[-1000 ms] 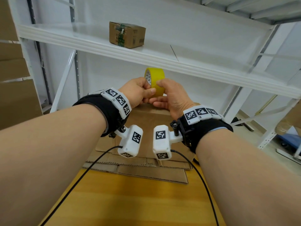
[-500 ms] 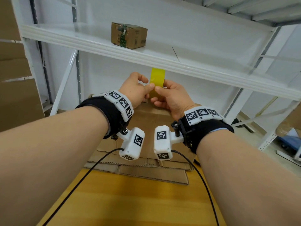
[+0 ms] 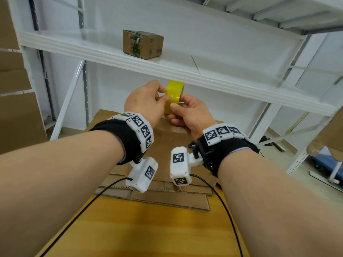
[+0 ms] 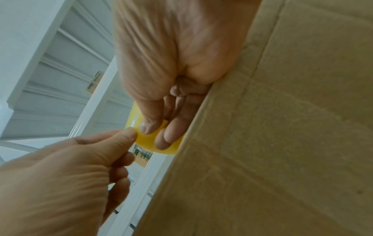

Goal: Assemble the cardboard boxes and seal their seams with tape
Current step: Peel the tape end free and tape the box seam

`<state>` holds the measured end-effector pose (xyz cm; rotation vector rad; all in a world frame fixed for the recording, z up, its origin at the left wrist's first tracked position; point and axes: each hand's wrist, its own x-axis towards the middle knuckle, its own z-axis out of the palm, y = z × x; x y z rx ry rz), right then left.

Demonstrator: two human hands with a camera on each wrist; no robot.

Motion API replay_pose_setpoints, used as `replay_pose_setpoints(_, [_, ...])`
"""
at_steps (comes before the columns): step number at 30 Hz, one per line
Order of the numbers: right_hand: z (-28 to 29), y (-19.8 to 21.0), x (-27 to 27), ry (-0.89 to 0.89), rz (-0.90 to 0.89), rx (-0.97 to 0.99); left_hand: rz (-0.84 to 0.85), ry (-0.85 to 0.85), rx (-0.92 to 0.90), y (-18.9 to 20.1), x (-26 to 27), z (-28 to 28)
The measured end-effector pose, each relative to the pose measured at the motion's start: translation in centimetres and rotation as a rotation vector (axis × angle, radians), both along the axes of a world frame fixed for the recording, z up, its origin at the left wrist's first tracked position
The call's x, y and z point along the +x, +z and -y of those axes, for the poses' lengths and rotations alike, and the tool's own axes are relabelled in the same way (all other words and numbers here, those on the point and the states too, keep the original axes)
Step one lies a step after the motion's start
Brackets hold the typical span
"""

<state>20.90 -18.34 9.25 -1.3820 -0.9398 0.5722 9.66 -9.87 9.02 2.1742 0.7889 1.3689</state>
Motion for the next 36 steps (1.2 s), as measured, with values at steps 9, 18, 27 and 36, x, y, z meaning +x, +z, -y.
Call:
replay_pose_setpoints(9, [0.3, 0.2, -0.1, -0.011, 0.003, -0.008, -0.173, 0.109, 0.287, 1.0, -0.2, 0.1])
replay_pose_setpoints(18, [0.2, 0.1, -0.8, -0.062, 0.024, -0.021, -0.459, 0.132, 0.414, 1.9, -0.7, 0.8])
replay_pose_setpoints(27, [-0.1, 0.1, -0.9, -0.153, 0.054, 0.015, -0.334, -0.078, 0.277, 1.6, -0.2, 1.4])
replay_pose_setpoints(36, [-0.1, -0.2, -0.8, -0.154, 0.067, 0.018, 0.038, -0.227, -0.044, 1.7, -0.7, 0.3])
